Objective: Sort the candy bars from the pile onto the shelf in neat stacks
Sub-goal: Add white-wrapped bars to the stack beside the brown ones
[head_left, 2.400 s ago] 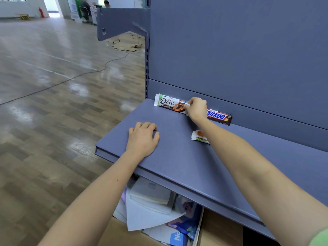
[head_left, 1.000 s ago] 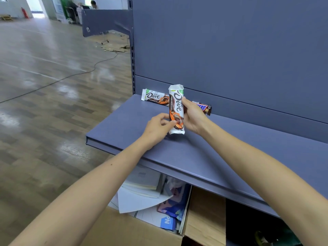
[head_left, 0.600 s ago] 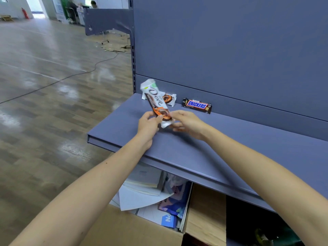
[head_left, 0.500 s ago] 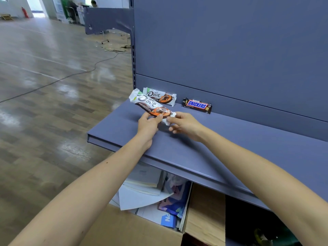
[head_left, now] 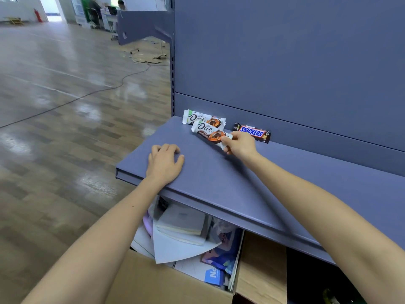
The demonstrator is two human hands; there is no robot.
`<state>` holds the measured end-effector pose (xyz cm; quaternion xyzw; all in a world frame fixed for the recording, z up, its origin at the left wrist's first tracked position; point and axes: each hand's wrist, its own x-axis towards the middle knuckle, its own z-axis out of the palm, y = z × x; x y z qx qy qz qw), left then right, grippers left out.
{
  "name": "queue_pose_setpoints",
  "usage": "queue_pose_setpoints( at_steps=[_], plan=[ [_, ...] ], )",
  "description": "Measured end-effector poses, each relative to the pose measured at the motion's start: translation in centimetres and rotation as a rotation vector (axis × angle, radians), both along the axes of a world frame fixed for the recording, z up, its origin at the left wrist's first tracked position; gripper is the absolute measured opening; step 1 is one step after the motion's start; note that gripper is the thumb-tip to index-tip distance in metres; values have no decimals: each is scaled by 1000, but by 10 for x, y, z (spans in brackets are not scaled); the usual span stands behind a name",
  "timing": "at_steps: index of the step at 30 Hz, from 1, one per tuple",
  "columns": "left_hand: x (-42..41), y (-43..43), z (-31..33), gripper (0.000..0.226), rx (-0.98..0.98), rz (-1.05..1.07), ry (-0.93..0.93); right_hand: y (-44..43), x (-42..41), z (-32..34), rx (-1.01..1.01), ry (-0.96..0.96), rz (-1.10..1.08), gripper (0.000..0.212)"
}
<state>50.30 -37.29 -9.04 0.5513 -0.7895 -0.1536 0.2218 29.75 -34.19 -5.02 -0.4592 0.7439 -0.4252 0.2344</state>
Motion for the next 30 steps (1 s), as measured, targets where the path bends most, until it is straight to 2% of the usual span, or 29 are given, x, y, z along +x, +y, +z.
queue_pose_setpoints(
  at_steps=[4, 7, 11, 14, 18, 25, 30],
  plan=[
    [-3, 2, -1, 31, -74, 25, -31, -15, -10, -4, 32, 197, -2, 33],
    [-3, 1, -2, 33, -48, 16, -47, -27, -9, -2, 45, 261, 3, 21],
    [-2, 1, -1, 32, -43, 20, -37, -44, -6, -3, 54, 332, -16, 22],
    [-2, 1, -1, 31, -49, 27, -21, -55, -5, -6, 65, 344, -64, 29],
    [-4, -2, -2, 30, -53, 42, -12, -67, -7, -6, 76, 339, -100, 16],
    [-4, -1, -1, 29, -60, 70, 37, -80, -7, -10, 42, 297, -148, 24],
    [-3, -3, -1, 30, -51, 75, 41, -80, -9, -8, 59, 300, -147, 19]
  ],
)
